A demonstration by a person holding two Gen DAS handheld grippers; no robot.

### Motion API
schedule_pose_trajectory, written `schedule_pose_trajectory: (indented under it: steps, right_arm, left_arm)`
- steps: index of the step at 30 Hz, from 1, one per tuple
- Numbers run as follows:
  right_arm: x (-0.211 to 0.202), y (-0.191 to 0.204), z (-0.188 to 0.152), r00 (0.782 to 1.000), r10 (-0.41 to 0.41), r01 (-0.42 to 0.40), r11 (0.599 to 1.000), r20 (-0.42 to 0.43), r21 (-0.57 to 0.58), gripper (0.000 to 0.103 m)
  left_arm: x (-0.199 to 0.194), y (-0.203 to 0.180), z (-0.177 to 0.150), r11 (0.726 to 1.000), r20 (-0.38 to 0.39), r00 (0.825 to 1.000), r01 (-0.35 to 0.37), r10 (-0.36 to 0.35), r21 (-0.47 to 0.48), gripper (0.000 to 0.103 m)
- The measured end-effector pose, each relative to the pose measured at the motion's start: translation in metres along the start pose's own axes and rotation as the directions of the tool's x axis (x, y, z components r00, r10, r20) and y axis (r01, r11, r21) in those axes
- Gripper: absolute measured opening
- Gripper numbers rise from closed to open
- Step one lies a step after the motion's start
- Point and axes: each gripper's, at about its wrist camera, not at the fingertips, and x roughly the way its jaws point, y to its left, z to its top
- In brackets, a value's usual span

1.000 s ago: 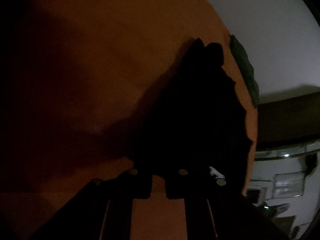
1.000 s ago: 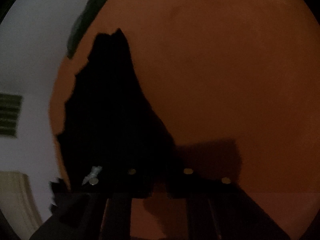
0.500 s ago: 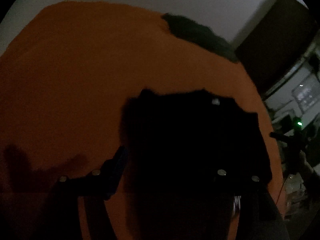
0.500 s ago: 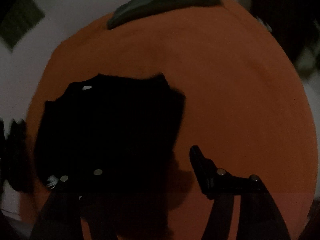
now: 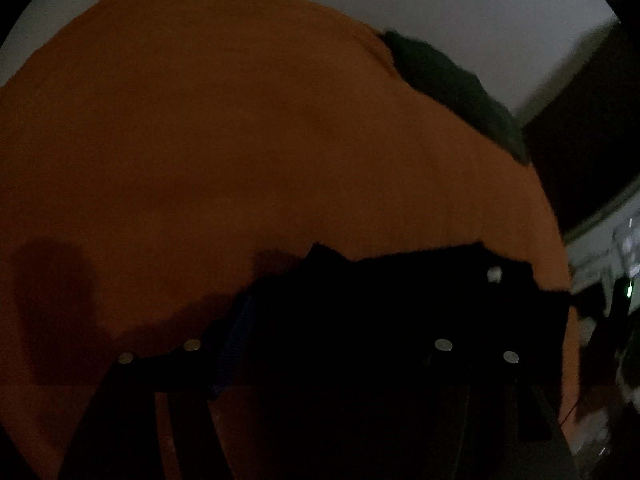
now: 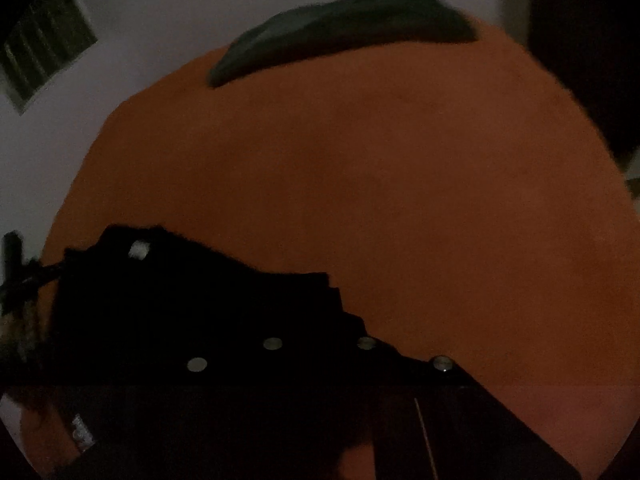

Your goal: Fold clothes

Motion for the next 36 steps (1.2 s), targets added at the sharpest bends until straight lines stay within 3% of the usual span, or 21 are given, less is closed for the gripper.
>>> schedule_pose_trajectory:
  steps: [3, 7, 9, 11, 13, 15, 19, 20, 21, 22, 23, 29, 33, 35, 36]
  right_arm:
    - [-0.003, -0.005, 0.003, 0.999, 0.017, -0.022, 0.995, 0.049, 0.098, 0.006]
    - [0.026, 0.004, 0.012, 0.999, 0.01, -0.007, 0.995, -0.03, 0.103, 0.009]
    - [0.037, 0.005, 0.015, 0.997, 0.038, -0.028, 0.99, -0.07, 0.14, 0.018]
    - [0.044, 0.005, 0.019, 0.995, 0.057, -0.043, 0.984, -0.078, 0.175, 0.05]
    - [0.052, 0.009, 0.021, 0.996, 0.062, -0.049, 0.983, -0.064, 0.178, 0.07]
    - [0.06, 0.019, 0.02, 0.995, 0.058, -0.047, 0.99, -0.08, 0.13, 0.07]
    - [0.068, 0.048, 0.019, 0.994, -0.006, 0.0, 0.998, -0.11, -0.056, 0.07]
    - [0.071, 0.056, 0.019, 0.994, -0.03, 0.019, 0.994, -0.109, -0.105, 0.064]
    - [0.073, 0.064, 0.018, 0.993, -0.054, 0.038, 0.987, -0.106, -0.153, 0.052]
    - [0.078, 0.063, 0.018, 0.991, -0.067, 0.048, 0.985, -0.116, -0.167, 0.013]
    - [0.083, 0.062, 0.018, 0.989, -0.08, 0.057, 0.982, -0.126, -0.179, 0.006]
    - [0.067, 0.065, 0.017, 0.997, -0.068, 0.067, 0.997, -0.034, -0.038, 0.006]
    - [0.084, 0.059, 0.015, 0.996, -0.039, 0.043, 0.997, -0.079, 0.061, 0.007]
    - [0.089, 0.056, 0.016, 0.995, -0.024, 0.033, 0.995, -0.098, 0.094, 0.014]
    - [0.092, 0.057, 0.018, 0.994, -0.018, 0.03, 0.994, -0.111, 0.109, 0.027]
  left_arm:
    - [0.011, 0.001, 0.012, 0.996, -0.015, 0.999, -0.048, 0.047, -0.079, 0.075]
    - [0.016, 0.006, 0.023, 0.995, -0.062, 0.998, -0.022, 0.016, -0.097, 0.075]
    - [0.013, 0.011, 0.027, 0.993, -0.048, 0.998, 0.02, -0.026, -0.117, 0.075]
    - [0.001, 0.02, 0.017, 0.991, -0.042, 0.996, 0.072, -0.077, -0.116, 0.075]
    - [0.001, 0.019, 0.015, 0.989, -0.06, 0.99, 0.121, -0.126, -0.08, 0.075]
    - [0.002, 0.015, 0.015, 0.987, -0.071, 0.984, 0.16, -0.162, -0.033, 0.075]
    - [0.003, 0.006, 0.013, 0.99, -0.037, 0.99, 0.136, -0.134, 0.049, 0.073]
    - [0.001, 0.002, 0.011, 0.99, -0.02, 0.993, 0.122, -0.12, 0.075, 0.064]
    - [-0.007, 0.005, 0.007, 0.989, 0.005, 0.994, 0.106, -0.107, 0.103, 0.019]
    - [-0.012, 0.005, 0.006, 0.989, 0.023, 0.998, 0.06, -0.064, 0.136, 0.005]
    - [-0.015, 0.004, 0.005, 0.988, 0.042, 0.998, 0.04, -0.047, 0.148, 0.005]
    - [-0.03, 0.004, 0.01, 0.989, 0.104, 0.994, 0.021, -0.036, 0.144, 0.005]
    - [-0.03, 0.024, 0.022, 0.998, 0.131, 0.991, -0.003, -0.005, 0.057, 0.005]
    - [-0.032, 0.04, 0.026, 0.999, 0.095, 0.995, 0.037, -0.035, -0.015, 0.006]
    - [-0.031, 0.045, 0.026, 0.996, 0.073, 0.994, 0.08, -0.076, -0.043, 0.008]
